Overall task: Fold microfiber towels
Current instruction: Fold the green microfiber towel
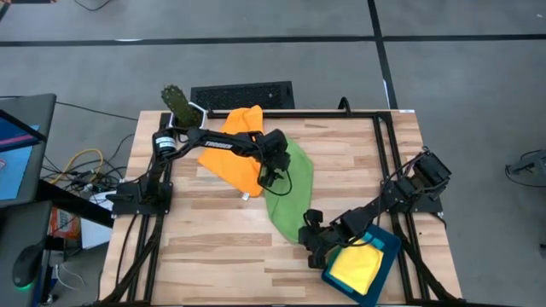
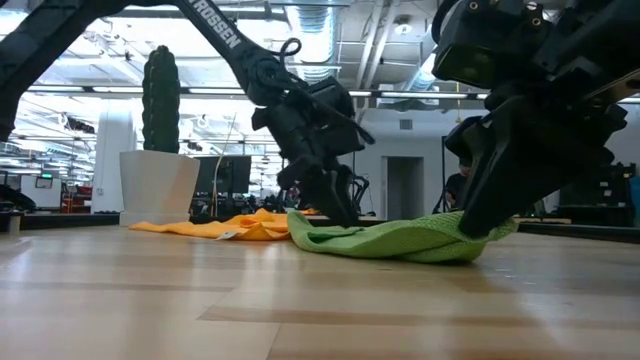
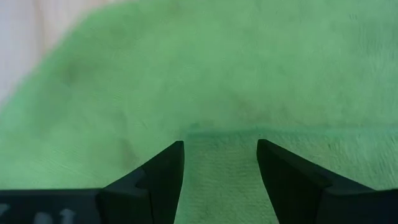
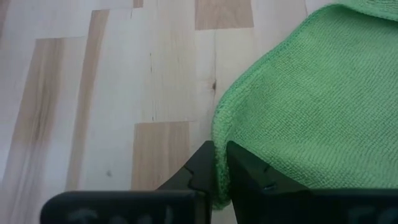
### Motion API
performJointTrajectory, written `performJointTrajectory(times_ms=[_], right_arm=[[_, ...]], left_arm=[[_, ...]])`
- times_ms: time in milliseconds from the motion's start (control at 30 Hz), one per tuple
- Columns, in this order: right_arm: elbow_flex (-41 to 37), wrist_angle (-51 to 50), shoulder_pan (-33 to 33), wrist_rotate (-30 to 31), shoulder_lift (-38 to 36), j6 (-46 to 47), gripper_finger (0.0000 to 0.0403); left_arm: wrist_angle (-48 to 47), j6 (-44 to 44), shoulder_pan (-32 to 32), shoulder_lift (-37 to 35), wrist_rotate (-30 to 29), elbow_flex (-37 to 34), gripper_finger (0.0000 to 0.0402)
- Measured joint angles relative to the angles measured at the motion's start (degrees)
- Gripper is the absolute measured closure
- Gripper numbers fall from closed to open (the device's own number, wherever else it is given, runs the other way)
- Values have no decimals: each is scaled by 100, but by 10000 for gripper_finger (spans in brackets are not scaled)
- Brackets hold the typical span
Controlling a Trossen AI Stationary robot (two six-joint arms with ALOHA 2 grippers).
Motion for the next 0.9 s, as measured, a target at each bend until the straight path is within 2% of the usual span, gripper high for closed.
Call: performJointTrajectory(times_ms=[233,600,733,900], right_arm=[[0,21,0,-2,0,0,340],[0,-57,0,-8,-1,0,340],[2,-99,0,-9,-2,93,340],[2,-126,0,-7,-2,142,340]], left_arm=[[148,-111,46,4,66,13,205],[38,-233,2,394,135,250,208],[-190,-246,-28,408,88,402,236],[-198,-214,-82,420,21,470,297]])
